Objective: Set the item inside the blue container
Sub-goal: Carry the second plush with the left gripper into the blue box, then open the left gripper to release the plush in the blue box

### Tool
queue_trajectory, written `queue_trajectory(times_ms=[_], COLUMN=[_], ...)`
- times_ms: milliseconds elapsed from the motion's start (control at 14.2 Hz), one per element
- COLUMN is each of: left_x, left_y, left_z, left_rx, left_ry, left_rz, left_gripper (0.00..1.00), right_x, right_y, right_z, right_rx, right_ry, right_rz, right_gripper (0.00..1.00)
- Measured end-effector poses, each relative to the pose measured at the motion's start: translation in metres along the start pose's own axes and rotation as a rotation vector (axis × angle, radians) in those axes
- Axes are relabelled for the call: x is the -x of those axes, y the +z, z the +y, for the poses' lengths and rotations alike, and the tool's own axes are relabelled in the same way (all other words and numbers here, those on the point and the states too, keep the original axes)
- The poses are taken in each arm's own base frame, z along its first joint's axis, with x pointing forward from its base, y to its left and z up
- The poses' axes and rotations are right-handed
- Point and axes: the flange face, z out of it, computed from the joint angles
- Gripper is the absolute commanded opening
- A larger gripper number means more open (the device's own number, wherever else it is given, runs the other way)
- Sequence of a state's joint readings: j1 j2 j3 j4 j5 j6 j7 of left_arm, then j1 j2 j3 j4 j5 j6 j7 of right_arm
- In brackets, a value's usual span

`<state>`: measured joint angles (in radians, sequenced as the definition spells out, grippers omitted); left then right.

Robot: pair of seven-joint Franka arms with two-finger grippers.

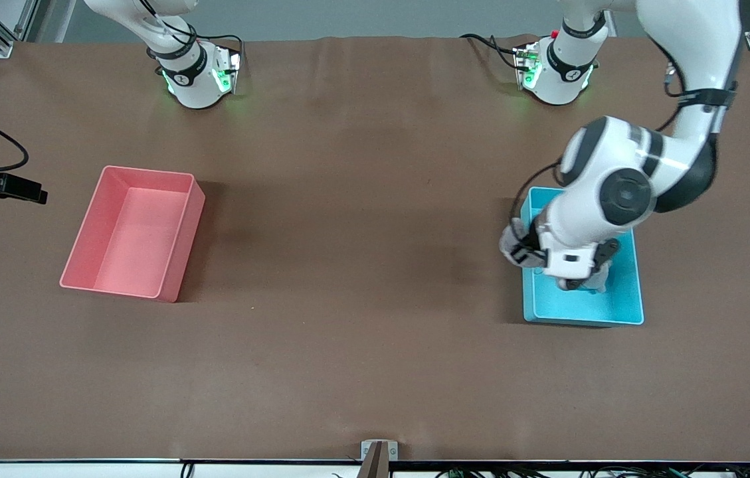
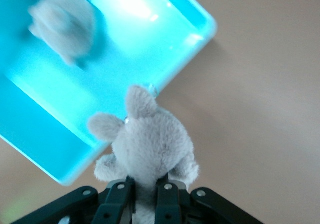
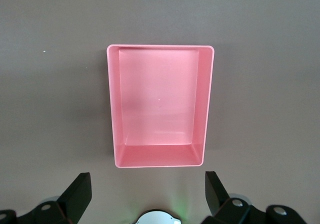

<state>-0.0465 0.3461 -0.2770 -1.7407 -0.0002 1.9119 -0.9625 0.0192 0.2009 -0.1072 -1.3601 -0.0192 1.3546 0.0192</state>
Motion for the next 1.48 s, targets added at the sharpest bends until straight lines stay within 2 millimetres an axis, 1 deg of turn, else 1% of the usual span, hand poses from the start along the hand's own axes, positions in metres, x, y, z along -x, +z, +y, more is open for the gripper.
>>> queue_trajectory(times_ms=[141, 211, 282, 352, 423, 493, 563, 634, 775, 915, 1056, 1197, 1338, 1479], left_x=[-0.033, -0.043, -0.051, -0.058, -0.063, -0.067, -0.07, -0.072, -0.072, -0.071, -0.07, -0.065, -0.055, -0.035], left_y=[0.02, 0.029, 0.039, 0.048, 0.056, 0.062, 0.064, 0.064, 0.052, 0.029, -0.012, -0.063, -0.119, -0.169], left_z=[-0.036, -0.048, -0.056, -0.061, -0.063, -0.061, -0.057, -0.052, -0.04, -0.03, -0.028, -0.029, -0.037, -0.048], left_rx=[-0.02, -0.025, -0.034, -0.04, -0.043, -0.038, -0.031, -0.022, -0.001, 0.025, 0.032, 0.018, 0.013, 0.02], left_ry=[0.031, 0.036, 0.039, 0.043, 0.045, 0.048, 0.051, 0.054, 0.065, 0.077, 0.095, 0.156, 0.242, 0.358], left_rz=[-0.032, -0.037, -0.023, -0.001, 0.011, 0.019, 0.023, 0.028, 0.046, 0.077, 0.101, 0.106, 0.128, 0.174], left_gripper=[0.02, 0.13, 0.35, 0.62, 0.94, 1.0, 1.0, 1.0, 1.0, 1.0, 1.0, 1.0, 1.0, 1.0], right_x=[0.0, 0.0, 0.001, 0.001, 0.002, 0.003, 0.005, 0.006, 0.011, 0.019, 0.034, 0.054, 0.071, 0.084], right_y=[0.0, 0.0, -0.001, -0.002, -0.003, -0.005, -0.006, -0.008, -0.014, -0.022, -0.03, -0.038, -0.046, -0.055], right_z=[0.0, 0.001, 0.002, 0.004, 0.008, 0.012, 0.016, 0.018, 0.016, 0.014, 0.014, 0.015, 0.016, 0.017], right_rx=[-0.016, -0.02, -0.022, -0.023, -0.025, -0.028, -0.032, -0.035, -0.04, -0.043, -0.048, -0.054, -0.059, -0.062], right_ry=[0.0, 0.002, 0.003, 0.006, 0.012, 0.018, 0.02, 0.022, 0.017, 0.01, 0.007, 0.003, 0.001, -0.002], right_rz=[-0.001, 0.0, 0.001, 0.003, 0.006, 0.008, 0.011, 0.015, 0.025, 0.039, 0.059, 0.08, 0.098, 0.117], right_gripper=[1.0, 1.0, 1.0, 1.0, 1.0, 1.0, 1.0, 1.0, 1.0, 1.0, 1.0, 1.0, 1.0, 1.0])
